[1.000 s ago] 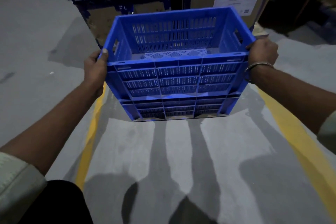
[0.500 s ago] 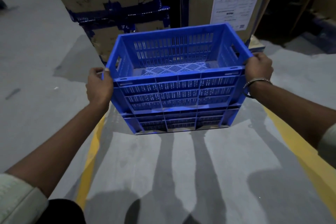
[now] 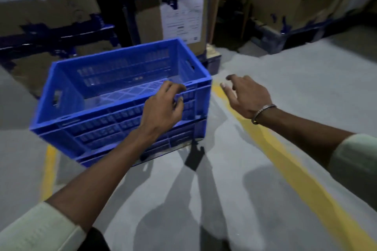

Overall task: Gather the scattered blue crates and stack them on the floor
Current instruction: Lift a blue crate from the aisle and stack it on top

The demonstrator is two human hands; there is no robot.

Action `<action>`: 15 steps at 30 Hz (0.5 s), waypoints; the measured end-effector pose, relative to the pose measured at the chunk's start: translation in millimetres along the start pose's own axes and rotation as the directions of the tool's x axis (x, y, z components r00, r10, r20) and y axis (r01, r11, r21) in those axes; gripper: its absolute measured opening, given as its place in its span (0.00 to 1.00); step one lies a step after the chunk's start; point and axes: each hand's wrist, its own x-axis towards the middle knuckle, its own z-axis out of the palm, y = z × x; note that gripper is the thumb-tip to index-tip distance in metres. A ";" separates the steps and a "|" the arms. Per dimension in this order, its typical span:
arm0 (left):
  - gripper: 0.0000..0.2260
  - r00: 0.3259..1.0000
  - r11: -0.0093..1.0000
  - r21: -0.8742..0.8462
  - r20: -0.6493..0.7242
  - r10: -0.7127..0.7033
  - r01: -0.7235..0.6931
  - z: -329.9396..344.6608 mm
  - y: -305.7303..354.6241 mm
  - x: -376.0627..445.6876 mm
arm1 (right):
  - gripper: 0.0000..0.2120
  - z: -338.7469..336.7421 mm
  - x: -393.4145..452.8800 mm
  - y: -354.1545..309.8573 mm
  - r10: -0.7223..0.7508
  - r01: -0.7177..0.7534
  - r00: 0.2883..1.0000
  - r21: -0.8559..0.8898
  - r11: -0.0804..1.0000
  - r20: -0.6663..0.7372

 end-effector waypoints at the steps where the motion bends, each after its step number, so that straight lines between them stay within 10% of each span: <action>1: 0.12 0.998 0.999 -0.028 0.064 0.020 -0.018 15.8 13.5 6.1 | 0.22 -9.9 -11.4 8.9 -0.070 0.073 0.997 -0.105 0.992 0.036; 11: 0.14 0.924 0.988 -0.146 0.371 0.094 -0.041 171.5 271.2 1.2 | 0.21 -127.9 -192.7 135.9 0.220 -0.103 0.961 -0.522 0.847 0.167; 15: 0.15 0.838 0.947 -0.281 0.471 0.276 -0.154 184.5 403.5 -61.7 | 0.24 -202.1 -302.0 164.4 0.642 -0.412 0.754 -0.663 0.625 0.137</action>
